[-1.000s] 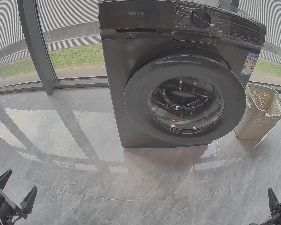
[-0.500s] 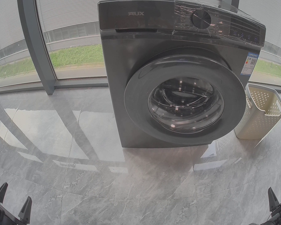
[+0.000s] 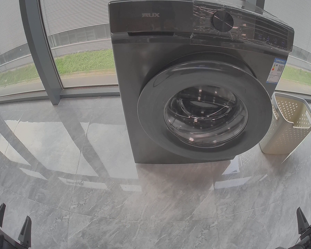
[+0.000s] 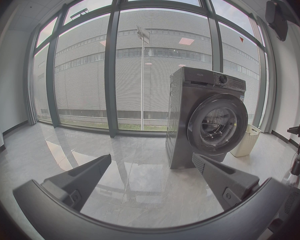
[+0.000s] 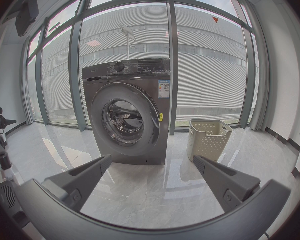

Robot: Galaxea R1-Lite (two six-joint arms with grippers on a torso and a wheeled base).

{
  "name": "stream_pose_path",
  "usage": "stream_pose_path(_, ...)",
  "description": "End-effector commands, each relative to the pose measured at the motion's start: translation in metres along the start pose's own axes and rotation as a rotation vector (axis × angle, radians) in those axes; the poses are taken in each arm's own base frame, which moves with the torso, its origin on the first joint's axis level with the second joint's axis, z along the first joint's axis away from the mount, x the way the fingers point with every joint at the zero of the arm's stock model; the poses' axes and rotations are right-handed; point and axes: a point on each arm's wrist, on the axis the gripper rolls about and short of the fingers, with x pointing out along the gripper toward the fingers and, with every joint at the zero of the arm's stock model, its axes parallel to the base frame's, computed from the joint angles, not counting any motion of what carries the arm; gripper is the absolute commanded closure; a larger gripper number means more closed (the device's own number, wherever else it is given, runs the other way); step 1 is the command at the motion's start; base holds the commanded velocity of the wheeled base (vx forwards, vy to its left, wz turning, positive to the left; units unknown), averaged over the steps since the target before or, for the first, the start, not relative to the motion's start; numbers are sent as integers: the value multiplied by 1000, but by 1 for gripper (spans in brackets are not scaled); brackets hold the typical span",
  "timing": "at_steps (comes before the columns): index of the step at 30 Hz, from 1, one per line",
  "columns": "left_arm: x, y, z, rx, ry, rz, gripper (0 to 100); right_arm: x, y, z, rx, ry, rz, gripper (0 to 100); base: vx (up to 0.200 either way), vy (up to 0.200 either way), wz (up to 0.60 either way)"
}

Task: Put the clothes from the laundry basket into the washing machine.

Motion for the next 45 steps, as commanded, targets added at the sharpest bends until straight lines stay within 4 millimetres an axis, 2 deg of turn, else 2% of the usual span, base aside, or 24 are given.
stream_pose_path(1,-2,1,-10,11,24,18,0,0,0,-5,-1,1,1,0,0,0,0)
stream_pose_path(5,-2,0,-11,65,29,-5,0,0,0,-5,-1,1,1,0,0,0,0)
stream_pose_path(16,-2,1,-11,51,31,3,0,0,0,-5,-1,1,1,0,0,0,0)
stream_pose_path(37,-2,1,-11,45,31,2,0,0,0,-5,-1,1,1,0,0,-200,0)
stream_pose_path(45,-2,1,-11,36,31,4,0,0,0,-5,-2,1,-1,0,0,0,0)
